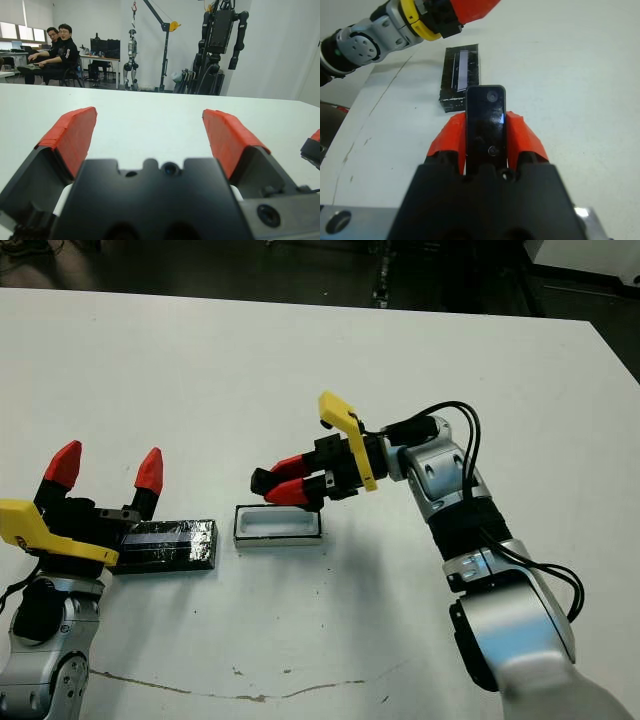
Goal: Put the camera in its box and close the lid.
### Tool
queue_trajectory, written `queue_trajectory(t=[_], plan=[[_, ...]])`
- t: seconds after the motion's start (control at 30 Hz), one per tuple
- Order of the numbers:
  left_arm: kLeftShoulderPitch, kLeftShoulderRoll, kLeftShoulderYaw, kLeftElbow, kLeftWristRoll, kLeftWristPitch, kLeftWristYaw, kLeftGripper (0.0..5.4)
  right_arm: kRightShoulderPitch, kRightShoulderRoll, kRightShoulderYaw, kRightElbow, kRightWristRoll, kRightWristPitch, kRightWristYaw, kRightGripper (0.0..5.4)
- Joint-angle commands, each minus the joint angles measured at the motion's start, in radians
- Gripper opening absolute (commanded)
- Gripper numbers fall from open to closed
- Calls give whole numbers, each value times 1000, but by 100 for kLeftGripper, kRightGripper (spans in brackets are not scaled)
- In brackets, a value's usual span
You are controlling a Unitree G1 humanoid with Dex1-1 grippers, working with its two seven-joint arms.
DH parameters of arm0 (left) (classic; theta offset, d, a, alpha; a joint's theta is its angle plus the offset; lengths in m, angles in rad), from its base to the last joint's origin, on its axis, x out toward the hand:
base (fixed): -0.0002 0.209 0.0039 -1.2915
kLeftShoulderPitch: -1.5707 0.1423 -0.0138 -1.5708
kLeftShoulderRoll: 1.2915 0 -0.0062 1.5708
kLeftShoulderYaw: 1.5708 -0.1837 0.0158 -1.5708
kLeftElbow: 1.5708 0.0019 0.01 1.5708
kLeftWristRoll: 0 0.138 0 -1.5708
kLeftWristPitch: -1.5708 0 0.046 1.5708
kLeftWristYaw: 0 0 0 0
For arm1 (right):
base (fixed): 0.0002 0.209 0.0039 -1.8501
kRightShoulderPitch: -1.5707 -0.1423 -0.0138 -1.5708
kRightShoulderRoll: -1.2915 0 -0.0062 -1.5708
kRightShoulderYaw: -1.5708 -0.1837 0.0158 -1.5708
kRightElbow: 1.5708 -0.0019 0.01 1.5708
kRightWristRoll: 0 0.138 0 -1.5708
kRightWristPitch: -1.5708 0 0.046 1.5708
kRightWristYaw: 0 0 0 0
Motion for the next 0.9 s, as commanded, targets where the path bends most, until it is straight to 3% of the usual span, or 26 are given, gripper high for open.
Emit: queue_trajectory(t=[0.03, 0.4, 0.9], plan=[[10, 4, 0, 8, 13, 0, 3, 540, 20, 7, 10, -9, -2, -3, -28, 166], [13, 0, 1, 8, 10, 0, 1, 540, 29, 29, 25, 7, -16, -35, -66, 166], [13, 1, 5, 19, -6, -8, -12, 540, 55, 19, 67, -39, -34, -23, -99, 166]])
